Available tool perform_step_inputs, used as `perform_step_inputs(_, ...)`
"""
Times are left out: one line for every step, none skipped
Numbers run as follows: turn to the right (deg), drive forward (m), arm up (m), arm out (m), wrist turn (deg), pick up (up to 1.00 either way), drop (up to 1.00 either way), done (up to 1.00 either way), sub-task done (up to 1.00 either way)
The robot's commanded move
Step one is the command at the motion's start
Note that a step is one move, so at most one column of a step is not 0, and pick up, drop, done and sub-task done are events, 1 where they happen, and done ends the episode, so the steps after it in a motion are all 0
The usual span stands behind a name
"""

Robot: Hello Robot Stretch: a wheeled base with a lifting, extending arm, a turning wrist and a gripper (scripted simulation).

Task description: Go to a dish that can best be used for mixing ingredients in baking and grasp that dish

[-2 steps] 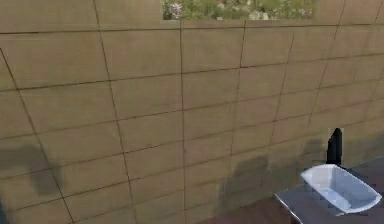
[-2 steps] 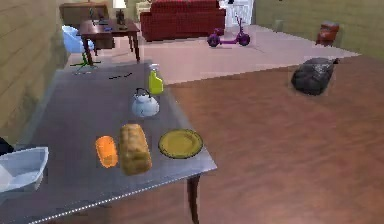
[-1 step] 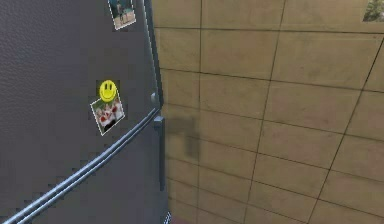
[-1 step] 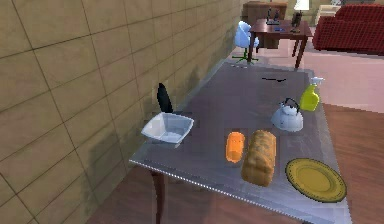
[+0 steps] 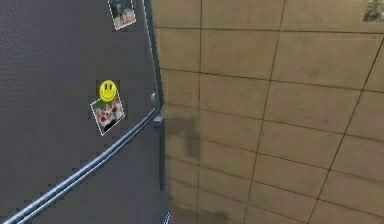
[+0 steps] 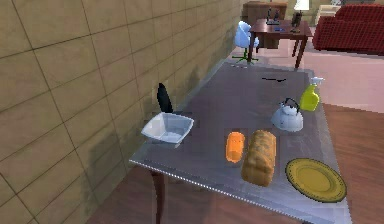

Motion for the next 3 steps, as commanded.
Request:
perform_step_inputs(0.0,0.0,0.36,0.0,0.0,0.0,0.0,0.0,0.0)
perform_step_inputs(0.0,0.0,0.0,0.46,0.0,0.0,0.0,0.0,0.0)
perform_step_inputs(0.0,0.0,0.0,0.0,45.0,0.0,0.0,0.0,0.0)
